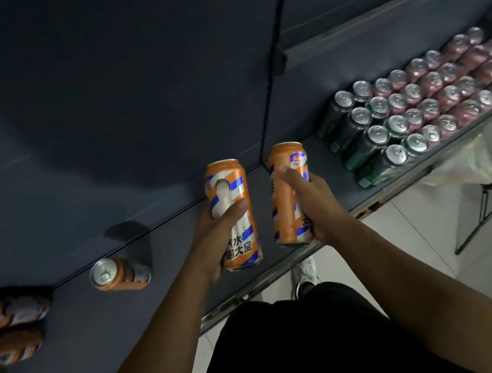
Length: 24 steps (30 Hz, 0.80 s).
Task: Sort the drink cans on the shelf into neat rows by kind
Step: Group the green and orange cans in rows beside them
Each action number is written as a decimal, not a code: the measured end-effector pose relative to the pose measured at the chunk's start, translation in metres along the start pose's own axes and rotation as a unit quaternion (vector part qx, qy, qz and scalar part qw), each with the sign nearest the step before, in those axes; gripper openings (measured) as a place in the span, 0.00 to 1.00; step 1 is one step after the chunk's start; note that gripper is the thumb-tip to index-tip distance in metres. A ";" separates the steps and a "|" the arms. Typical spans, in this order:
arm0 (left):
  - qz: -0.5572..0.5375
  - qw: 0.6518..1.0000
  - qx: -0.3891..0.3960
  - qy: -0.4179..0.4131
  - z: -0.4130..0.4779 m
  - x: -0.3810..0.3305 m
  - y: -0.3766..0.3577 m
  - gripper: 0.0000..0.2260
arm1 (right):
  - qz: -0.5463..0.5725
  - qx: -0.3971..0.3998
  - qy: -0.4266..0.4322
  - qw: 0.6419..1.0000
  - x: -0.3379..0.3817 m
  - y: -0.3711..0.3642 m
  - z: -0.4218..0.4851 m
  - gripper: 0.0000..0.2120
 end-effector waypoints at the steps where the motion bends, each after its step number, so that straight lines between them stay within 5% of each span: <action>1: 0.009 1.000 0.000 -0.014 0.002 -0.001 -0.006 0.23 | -0.015 -0.013 0.023 1.000 0.002 0.003 0.000 0.15; 9: 0.096 0.993 -0.019 -0.071 0.020 -0.011 -0.046 0.14 | -0.023 -0.112 0.076 0.991 0.006 0.031 0.013 0.21; 12: 0.087 0.993 -0.031 -0.075 0.030 -0.010 -0.062 0.15 | -0.028 -0.104 0.074 0.991 0.010 0.043 0.025 0.26; 17: 0.098 0.989 -0.065 -0.086 0.063 -0.006 -0.086 0.21 | -0.014 -0.056 0.072 0.996 0.018 0.067 0.063 0.12; 24: 0.108 0.974 -0.152 -0.125 0.114 0.007 -0.135 0.31 | -0.060 -0.004 0.071 0.996 0.030 0.121 0.128 0.15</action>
Point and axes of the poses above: each hand's wrist, its own z-axis towards the middle knuckle, its own y-axis out of the back of the hand, x = y × z, the point moved 4 cm from there along z, towards the middle knuckle, and after that the axes turned 9 degrees about -z, right-handed, at the moved point
